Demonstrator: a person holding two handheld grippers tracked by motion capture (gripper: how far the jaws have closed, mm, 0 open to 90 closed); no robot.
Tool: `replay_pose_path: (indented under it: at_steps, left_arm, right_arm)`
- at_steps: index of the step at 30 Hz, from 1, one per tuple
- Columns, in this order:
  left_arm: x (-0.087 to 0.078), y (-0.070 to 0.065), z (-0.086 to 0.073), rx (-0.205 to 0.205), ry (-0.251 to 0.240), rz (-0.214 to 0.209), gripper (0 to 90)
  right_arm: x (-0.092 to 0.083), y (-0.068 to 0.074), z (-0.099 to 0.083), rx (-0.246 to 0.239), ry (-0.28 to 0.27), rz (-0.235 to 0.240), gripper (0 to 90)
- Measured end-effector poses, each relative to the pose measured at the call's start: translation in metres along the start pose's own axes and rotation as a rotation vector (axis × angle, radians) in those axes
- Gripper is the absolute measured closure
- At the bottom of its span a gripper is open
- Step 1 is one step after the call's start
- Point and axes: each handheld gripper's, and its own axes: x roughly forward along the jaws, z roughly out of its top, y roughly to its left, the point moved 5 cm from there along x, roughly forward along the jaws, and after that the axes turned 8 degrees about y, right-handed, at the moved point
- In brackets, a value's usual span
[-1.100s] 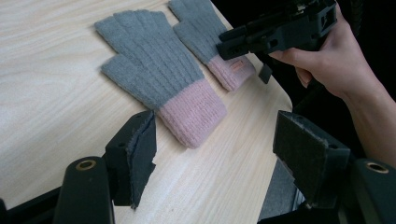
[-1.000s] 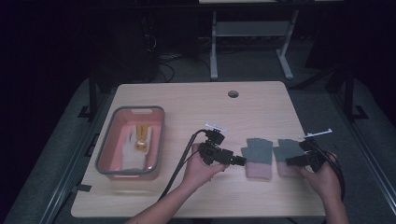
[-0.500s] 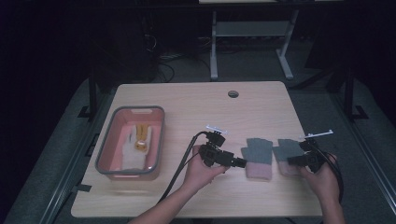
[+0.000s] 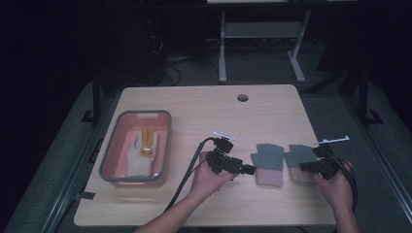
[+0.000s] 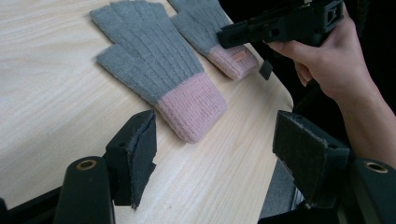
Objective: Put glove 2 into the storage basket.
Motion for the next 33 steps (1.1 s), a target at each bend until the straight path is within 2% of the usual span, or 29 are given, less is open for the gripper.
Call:
replay_pose_path:
  at_steps: [17,25,33]
  left_arm:
    - [-0.003,0.002,0.0,-0.007,-0.012,-0.003,30.7]
    - [-0.006,0.002,0.0,-0.007,-0.018,-0.004,30.7]
    - [-0.009,0.003,0.0,-0.007,-0.02,0.003,30.7]
  right_arm:
    - [-0.017,0.003,0.001,0.011,-0.045,0.01,82.5]
    - [-0.025,0.015,0.003,-0.003,-0.066,0.026,82.4]
    - [-0.026,0.036,0.006,-0.037,-0.06,0.041,82.3]
